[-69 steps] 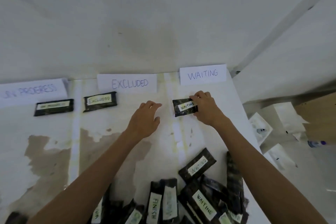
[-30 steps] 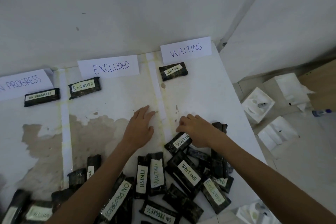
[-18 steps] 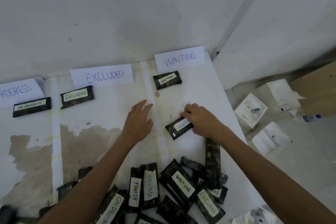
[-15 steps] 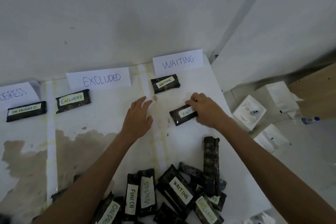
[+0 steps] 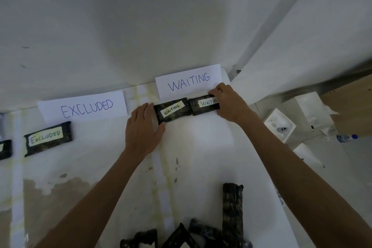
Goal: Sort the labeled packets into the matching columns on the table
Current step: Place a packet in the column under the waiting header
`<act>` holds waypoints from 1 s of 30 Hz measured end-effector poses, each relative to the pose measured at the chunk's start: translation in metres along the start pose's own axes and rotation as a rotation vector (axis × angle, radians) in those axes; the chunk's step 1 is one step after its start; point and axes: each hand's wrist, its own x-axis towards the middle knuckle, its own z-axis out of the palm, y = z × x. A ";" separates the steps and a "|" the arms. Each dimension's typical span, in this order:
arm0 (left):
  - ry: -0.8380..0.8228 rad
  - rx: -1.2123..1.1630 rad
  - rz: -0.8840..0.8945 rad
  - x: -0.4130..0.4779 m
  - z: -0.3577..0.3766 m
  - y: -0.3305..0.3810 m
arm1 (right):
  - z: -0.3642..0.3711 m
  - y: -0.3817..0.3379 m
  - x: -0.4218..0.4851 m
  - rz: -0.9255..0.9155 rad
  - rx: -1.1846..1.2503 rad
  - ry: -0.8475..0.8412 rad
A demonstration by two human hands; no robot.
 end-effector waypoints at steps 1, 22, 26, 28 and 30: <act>0.008 0.011 0.007 0.002 0.001 -0.001 | 0.003 0.001 0.002 0.004 0.018 -0.006; -0.121 -0.032 0.035 -0.093 -0.015 0.012 | 0.010 -0.050 -0.124 0.128 0.416 0.022; -0.178 -0.035 0.070 -0.129 -0.005 0.016 | 0.025 -0.069 -0.176 0.296 0.341 0.020; -0.209 -0.031 0.081 -0.142 0.001 0.015 | 0.033 -0.080 -0.199 0.457 0.211 0.015; -0.239 -0.010 0.096 -0.152 0.006 0.014 | 0.042 -0.093 -0.218 0.625 0.124 -0.051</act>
